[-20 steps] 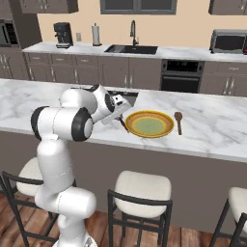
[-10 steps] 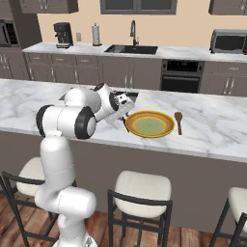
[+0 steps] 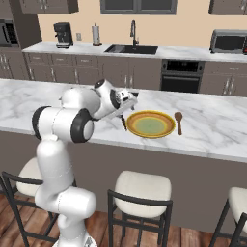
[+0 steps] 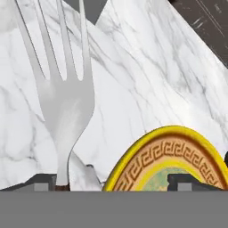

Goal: Take the fork and place it on the left side of the plate. Then take the spoon and place it on the right side of the plate. Make sure they're directly next to the plate.

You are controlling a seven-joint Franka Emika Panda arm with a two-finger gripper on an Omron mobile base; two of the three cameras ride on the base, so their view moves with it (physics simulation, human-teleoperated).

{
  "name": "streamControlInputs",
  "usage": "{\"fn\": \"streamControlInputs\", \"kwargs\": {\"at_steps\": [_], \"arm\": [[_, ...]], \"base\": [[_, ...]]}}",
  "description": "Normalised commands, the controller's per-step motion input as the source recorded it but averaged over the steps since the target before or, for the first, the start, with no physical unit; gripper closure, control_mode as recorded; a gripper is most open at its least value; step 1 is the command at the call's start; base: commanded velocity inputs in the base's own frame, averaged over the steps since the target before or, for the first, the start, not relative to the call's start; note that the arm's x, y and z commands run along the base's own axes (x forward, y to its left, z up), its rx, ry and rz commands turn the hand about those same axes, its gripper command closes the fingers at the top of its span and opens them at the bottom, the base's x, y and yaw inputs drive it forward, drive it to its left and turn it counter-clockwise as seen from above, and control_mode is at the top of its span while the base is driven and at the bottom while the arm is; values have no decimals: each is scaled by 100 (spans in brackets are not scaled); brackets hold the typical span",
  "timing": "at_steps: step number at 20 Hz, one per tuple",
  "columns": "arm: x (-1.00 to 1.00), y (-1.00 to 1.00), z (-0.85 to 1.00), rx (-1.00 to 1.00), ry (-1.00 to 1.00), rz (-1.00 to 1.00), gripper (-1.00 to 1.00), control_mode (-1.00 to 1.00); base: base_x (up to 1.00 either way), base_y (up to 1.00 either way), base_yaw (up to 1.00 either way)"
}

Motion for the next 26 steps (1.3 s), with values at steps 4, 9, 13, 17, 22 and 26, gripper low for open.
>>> {"fn": "streamControlInputs", "kwargs": {"at_steps": [4, 9, 13, 17, 22, 26], "arm": [[-58, 0, 97, 12, -15, 0, -100, -100], [-69, 1, 75, 8, -4, -1, -100, -100], [21, 0, 4, 0, -1, -8, -100, -100], [67, 4, -1, 0, -6, -8, -100, -100], [55, 12, -11, 0, -4, -3, -100, -100], [18, 7, -23, -1, -6, 0, -100, -100]], "base": [[0, 0, 0], [0, 0, 0], [0, 0, 0], [0, 0, 0], [0, 0, 0], [0, 0, 0]]}}
